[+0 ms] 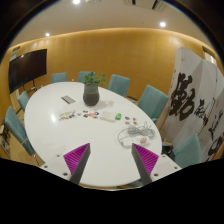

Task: Unplug charger

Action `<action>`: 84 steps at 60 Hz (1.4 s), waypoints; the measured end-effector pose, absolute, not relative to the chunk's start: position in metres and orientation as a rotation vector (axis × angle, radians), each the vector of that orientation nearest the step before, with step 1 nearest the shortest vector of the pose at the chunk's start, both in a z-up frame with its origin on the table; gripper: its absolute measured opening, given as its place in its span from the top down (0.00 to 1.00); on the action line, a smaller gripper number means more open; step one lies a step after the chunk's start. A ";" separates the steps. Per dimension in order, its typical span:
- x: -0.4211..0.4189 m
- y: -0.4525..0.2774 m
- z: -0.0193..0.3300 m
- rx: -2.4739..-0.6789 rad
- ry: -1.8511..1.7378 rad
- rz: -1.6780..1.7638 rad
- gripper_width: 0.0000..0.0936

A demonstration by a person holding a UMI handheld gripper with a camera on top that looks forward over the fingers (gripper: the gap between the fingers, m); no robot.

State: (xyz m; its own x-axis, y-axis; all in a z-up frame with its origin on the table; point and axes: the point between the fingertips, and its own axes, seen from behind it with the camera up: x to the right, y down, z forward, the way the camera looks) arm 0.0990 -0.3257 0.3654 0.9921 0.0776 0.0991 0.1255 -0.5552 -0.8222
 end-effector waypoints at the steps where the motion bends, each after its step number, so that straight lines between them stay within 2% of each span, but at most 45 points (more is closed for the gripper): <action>1: 0.099 -0.326 0.364 -2.166 -0.140 -0.060 0.07; 12: 0.110 -0.327 0.314 -2.249 -0.132 -0.035 0.07; 28: 0.196 -0.303 0.175 -2.375 -0.117 -0.076 0.07; 36: 0.258 -0.248 0.129 -2.303 -0.087 -0.085 0.07; 44: 0.315 -0.171 0.104 -2.201 -0.087 -0.089 0.07; 52: 0.341 -0.093 0.079 -2.094 -0.117 -0.046 0.07; 61: 0.350 -0.033 0.044 -2.083 -0.103 0.004 0.09; 68: 0.348 -0.007 0.024 -2.098 -0.089 0.035 0.22; 70: 0.348 0.001 0.026 -2.073 -0.093 0.037 0.30; 72: 0.349 0.004 0.025 -2.072 -0.098 0.031 0.51; 74: 0.353 0.007 0.027 -2.064 -0.085 0.017 0.63; 78: 0.350 0.007 0.026 -2.067 -0.079 0.038 0.65; 84: 0.350 0.007 0.025 -2.085 -0.103 0.044 0.74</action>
